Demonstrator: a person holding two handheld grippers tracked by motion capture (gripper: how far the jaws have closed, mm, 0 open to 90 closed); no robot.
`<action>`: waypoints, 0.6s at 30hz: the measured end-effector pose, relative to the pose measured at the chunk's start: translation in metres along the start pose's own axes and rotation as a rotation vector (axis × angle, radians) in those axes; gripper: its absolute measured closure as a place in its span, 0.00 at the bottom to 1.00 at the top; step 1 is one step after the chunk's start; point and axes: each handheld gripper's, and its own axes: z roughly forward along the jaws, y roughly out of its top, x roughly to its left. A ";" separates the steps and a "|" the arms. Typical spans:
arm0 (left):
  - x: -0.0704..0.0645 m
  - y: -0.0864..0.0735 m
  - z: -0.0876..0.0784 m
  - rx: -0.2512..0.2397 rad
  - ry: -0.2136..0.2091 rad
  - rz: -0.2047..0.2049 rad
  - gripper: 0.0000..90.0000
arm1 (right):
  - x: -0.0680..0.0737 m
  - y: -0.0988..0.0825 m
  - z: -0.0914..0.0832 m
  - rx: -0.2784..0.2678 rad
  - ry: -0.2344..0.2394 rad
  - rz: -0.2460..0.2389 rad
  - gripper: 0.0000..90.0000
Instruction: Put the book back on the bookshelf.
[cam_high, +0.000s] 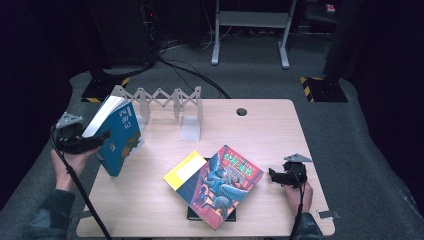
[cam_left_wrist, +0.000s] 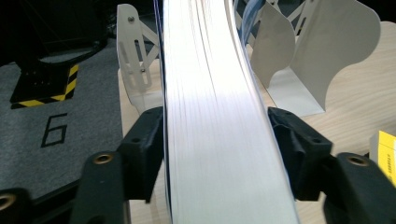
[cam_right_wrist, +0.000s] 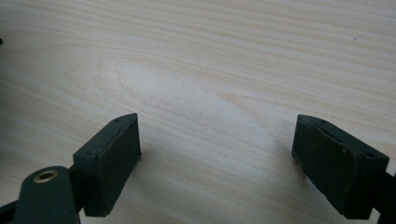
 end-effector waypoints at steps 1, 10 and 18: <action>0.000 0.003 0.001 0.004 0.003 0.001 0.41 | 0.000 0.000 0.000 0.002 0.003 0.004 0.16; 0.002 0.023 0.010 0.053 0.010 0.035 0.45 | 0.000 0.000 0.000 0.001 0.005 -0.002 0.16; -0.002 0.029 0.025 0.136 0.020 0.065 0.51 | 0.000 0.000 0.000 -0.001 0.006 0.004 0.16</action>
